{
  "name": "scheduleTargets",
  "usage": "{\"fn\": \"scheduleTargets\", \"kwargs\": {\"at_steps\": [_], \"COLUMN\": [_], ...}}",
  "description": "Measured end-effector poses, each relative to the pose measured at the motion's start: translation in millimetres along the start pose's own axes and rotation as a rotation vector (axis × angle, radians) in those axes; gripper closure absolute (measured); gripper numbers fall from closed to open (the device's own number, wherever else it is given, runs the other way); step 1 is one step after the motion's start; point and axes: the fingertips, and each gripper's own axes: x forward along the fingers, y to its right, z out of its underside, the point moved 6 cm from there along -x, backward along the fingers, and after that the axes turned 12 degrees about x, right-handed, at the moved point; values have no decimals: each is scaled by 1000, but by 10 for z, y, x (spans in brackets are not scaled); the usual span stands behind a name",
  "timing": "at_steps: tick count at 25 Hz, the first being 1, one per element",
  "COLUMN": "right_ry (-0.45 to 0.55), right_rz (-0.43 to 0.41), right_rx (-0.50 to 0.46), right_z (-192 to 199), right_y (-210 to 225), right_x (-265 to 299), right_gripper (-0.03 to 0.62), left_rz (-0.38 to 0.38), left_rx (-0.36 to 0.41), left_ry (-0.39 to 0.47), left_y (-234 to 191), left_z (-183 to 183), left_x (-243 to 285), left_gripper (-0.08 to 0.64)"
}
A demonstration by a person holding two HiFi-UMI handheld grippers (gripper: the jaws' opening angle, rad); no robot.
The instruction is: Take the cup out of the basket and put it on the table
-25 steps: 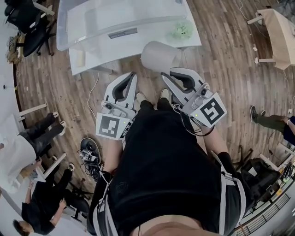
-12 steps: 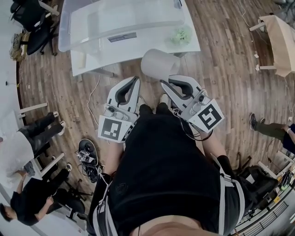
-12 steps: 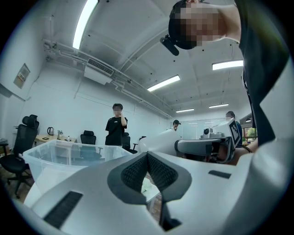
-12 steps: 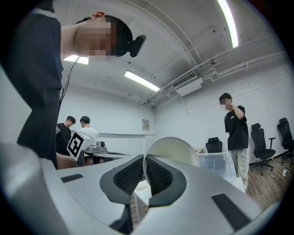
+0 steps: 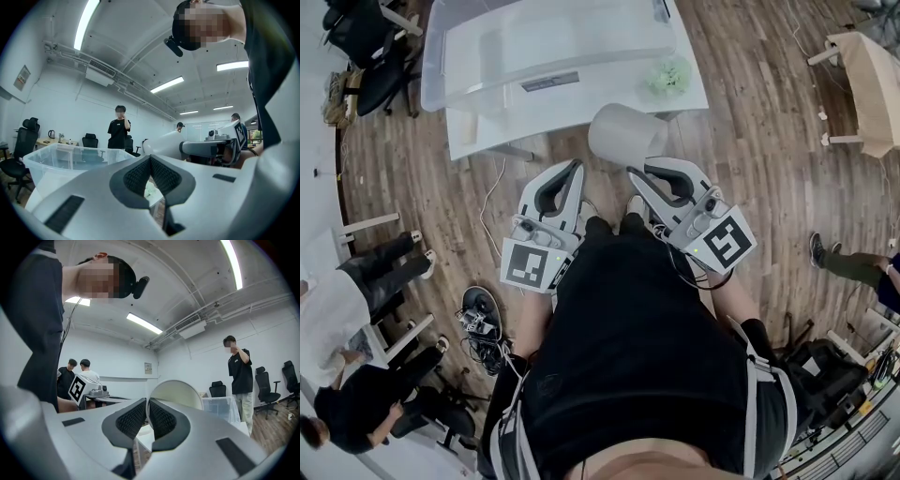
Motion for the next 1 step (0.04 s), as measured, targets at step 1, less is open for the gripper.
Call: {"fn": "scheduleTargets", "kwargs": {"at_steps": [1], "right_ry": [0], "right_rz": [1], "right_rx": [-1], "right_z": [-5], "right_y": [4], "right_x": [-3], "right_gripper": [557], "left_rz": [0], "left_rx": [-2], "left_ry": [-2], "left_y": [3], "left_z": [0], "left_x": [5], "left_gripper": [541]}}
